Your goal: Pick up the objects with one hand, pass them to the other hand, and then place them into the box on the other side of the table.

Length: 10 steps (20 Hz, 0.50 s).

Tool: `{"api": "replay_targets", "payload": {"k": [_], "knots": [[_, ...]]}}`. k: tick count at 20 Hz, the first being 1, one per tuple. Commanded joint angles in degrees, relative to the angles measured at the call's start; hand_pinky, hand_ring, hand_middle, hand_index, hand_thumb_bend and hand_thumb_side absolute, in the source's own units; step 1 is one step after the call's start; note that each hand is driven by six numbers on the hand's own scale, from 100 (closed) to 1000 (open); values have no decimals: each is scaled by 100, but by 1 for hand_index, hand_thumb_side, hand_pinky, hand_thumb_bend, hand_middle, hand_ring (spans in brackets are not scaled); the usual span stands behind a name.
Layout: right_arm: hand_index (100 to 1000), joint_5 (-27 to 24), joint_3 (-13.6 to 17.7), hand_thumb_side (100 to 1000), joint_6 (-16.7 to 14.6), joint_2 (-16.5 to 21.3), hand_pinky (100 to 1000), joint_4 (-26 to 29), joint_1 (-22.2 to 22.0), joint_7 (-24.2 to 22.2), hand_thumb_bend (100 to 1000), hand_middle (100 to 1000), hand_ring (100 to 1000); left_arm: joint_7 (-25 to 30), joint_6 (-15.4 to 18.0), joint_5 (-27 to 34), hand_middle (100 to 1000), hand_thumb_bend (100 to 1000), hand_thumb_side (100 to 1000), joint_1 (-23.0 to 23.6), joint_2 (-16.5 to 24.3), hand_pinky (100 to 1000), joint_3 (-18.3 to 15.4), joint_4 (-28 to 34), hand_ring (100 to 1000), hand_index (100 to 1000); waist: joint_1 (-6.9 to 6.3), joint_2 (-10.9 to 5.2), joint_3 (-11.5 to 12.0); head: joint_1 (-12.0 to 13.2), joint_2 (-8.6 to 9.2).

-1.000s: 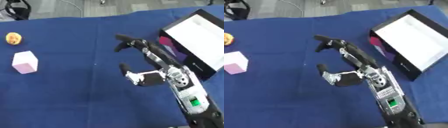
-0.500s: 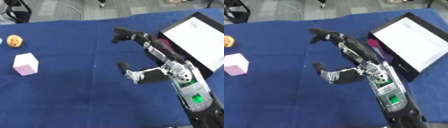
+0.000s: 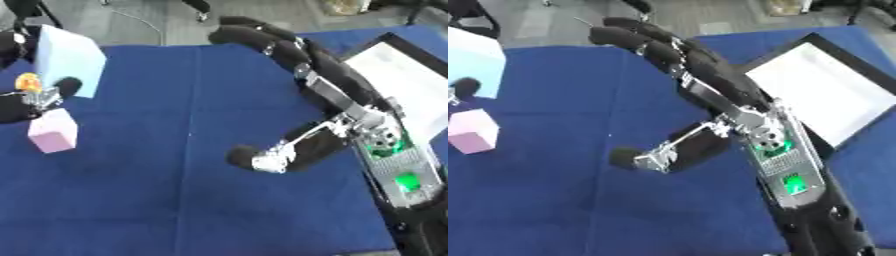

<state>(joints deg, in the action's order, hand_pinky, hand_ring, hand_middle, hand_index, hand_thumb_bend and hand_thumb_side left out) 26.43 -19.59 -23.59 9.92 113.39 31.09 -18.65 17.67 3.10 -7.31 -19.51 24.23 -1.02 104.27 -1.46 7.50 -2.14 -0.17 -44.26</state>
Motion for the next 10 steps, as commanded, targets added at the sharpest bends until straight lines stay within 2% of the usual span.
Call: {"api": "replay_targets", "payload": {"k": [1, 4, 10], "knots": [[1000, 209, -17, 352, -13, -32, 965, 120, 158, -60, 505, 890, 1000, 321, 197, 382, 460, 564, 441, -228, -207, 800, 296, 3, 474, 604, 78, -179, 7, 16, 14], [1000, 378, -8, 361, 156, -118, 958, 120, 234, -90, 488, 875, 994, 522, 335, 679, 461, 571, 441, -417, -418, 806, 550, -56, 477, 605, 87, -164, 1, 22, 14], [1000, 687, -46, 376, 758, -259, 930, 120, 335, 0, 439, 840, 965, 748, 580, 1047, 458, 568, 429, -681, -682, 815, 865, -178, 479, 602, 121, -132, -13, -20, 14]]}}
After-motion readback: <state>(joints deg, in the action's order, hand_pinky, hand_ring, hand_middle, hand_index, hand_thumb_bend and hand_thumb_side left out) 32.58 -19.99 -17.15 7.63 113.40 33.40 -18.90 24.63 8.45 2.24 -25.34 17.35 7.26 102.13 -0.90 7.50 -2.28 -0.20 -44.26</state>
